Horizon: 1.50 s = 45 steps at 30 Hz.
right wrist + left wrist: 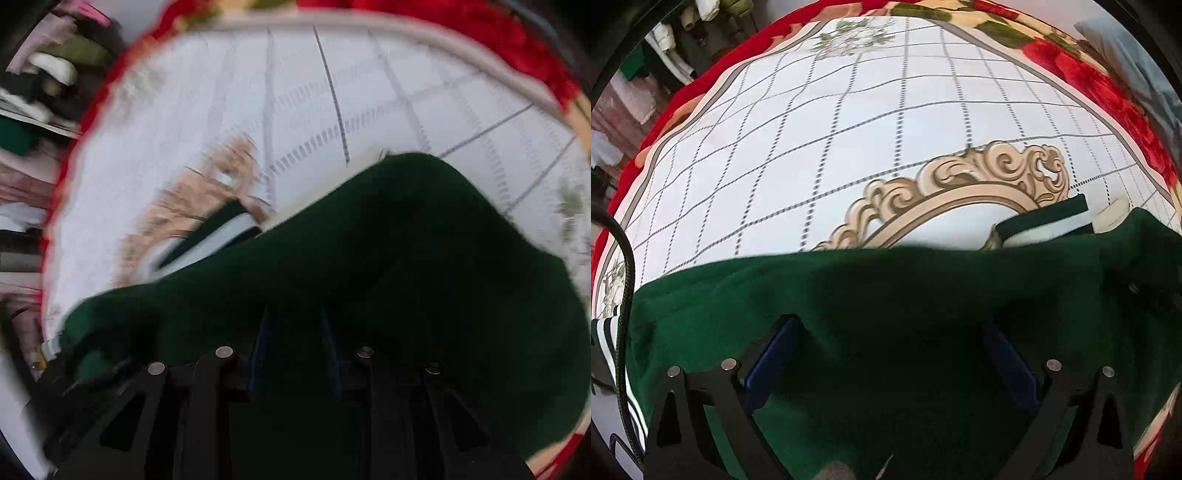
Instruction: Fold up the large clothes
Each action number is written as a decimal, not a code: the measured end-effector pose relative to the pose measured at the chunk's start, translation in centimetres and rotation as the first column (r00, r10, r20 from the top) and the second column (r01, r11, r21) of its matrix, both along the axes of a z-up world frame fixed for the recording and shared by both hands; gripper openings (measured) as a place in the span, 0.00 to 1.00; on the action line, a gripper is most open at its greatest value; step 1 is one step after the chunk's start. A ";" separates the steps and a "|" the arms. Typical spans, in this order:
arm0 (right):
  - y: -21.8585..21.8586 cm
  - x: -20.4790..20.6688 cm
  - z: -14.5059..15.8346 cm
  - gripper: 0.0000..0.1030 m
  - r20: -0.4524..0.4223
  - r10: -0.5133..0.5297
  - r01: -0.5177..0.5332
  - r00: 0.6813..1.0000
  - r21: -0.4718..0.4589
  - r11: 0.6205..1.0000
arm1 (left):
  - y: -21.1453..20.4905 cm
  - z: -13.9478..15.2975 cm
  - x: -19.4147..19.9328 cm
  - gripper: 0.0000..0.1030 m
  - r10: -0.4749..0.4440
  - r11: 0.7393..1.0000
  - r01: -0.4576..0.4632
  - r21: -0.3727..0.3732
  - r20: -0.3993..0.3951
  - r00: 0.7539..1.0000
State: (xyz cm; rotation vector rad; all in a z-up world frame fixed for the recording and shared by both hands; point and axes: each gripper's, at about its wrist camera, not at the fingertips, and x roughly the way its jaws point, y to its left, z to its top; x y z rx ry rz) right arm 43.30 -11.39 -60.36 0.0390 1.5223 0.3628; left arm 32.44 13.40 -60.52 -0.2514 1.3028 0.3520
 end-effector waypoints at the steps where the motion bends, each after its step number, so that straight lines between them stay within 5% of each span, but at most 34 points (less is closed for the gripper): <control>1: 0.4 0.5 0.2 0.29 0.009 -0.007 0.007 1.000 0.001 1.000 | 0.8 0.4 -0.2 1.00 0.018 1.000 -0.018 -0.010 -0.001 1.000; 6: 1.0 0.3 2.7 0.29 0.021 0.050 -0.049 0.999 -0.039 0.998 | 6.2 5.6 -6.8 0.99 0.179 0.983 -0.178 -0.032 0.019 0.984; 9: 0.2 -1.1 4.3 0.34 0.014 0.054 -0.054 0.998 -0.024 0.998 | 11.1 8.7 -12.9 0.99 0.317 0.946 -0.318 0.060 0.033 0.948; 13: -0.9 -3.2 5.8 0.35 0.012 0.011 -0.011 1.000 0.024 1.000 | 17.3 8.0 -17.6 0.97 0.455 0.881 -0.453 0.136 0.015 0.890; 16: -1.8 -4.7 5.8 0.35 0.013 -0.088 0.086 0.996 0.105 0.991 | 20.5 5.6 -17.8 0.96 0.507 0.859 -0.506 0.080 0.013 0.862; 18: -1.9 -5.3 5.3 0.42 0.016 -0.137 0.133 0.990 0.156 0.979 | 21.9 3.8 -17.5 0.69 0.507 0.862 -0.507 -0.001 -0.001 0.862; 19: -2.0 -5.6 5.1 0.42 0.016 -0.160 0.155 0.987 0.170 0.973 | 22.0 3.1 -16.8 0.18 0.496 0.867 -0.496 -0.038 -0.001 0.868; 20: -1.9 -5.8 4.9 0.42 0.013 -0.169 0.164 0.986 0.177 0.971 | 21.9 2.7 -16.2 0.03 0.484 0.875 -0.484 -0.037 -0.011 0.875; 24: -0.3 -6.5 4.9 0.42 0.032 -0.124 0.119 0.992 0.125 0.985 | 21.9 5.3 -15.8 0.00 0.453 0.889 -0.457 0.016 0.095 0.886; 28: 1.7 -6.9 5.7 0.42 0.062 -0.048 0.043 0.997 0.075 0.996 | 25.2 7.5 -15.3 0.00 0.463 0.878 -0.476 0.051 0.165 0.871; 32: 2.9 -6.5 5.8 0.42 0.029 -0.031 0.028 0.999 0.091 0.995 | 27.6 7.2 -14.5 0.03 0.453 0.889 -0.432 -0.153 0.153 0.878; 37: 5.0 -6.5 6.2 0.42 0.031 0.000 -0.002 1.000 0.088 0.996 | 25.3 7.5 -16.0 0.07 0.406 0.904 -0.378 -0.199 0.125 0.905; 39: 5.5 -6.6 5.9 0.43 0.031 0.013 -0.016 0.999 0.076 0.997 | 25.0 6.7 -16.7 0.33 0.417 0.897 -0.392 -0.203 0.097 0.904; 40: 5.8 -6.6 5.7 0.43 0.024 0.018 -0.020 1.000 0.068 0.997 | 24.8 6.1 -16.9 0.76 0.429 0.890 -0.404 -0.214 0.086 0.899; 41: 5.7 -6.6 5.5 0.43 0.019 0.021 -0.022 1.000 0.063 0.998 | 24.8 5.4 -16.8 0.97 0.446 0.879 -0.420 -0.227 0.078 0.891; 43: 5.6 -6.6 5.3 0.43 0.011 0.022 -0.022 1.000 0.049 0.999 | 24.6 4.9 -17.0 0.97 0.460 0.863 -0.421 -0.279 0.091 0.883; 45: 5.6 -6.6 5.2 0.43 0.009 0.021 -0.022 1.000 0.043 0.999 | 24.1 4.7 -16.6 0.97 0.440 0.874 -0.404 -0.271 0.087 0.894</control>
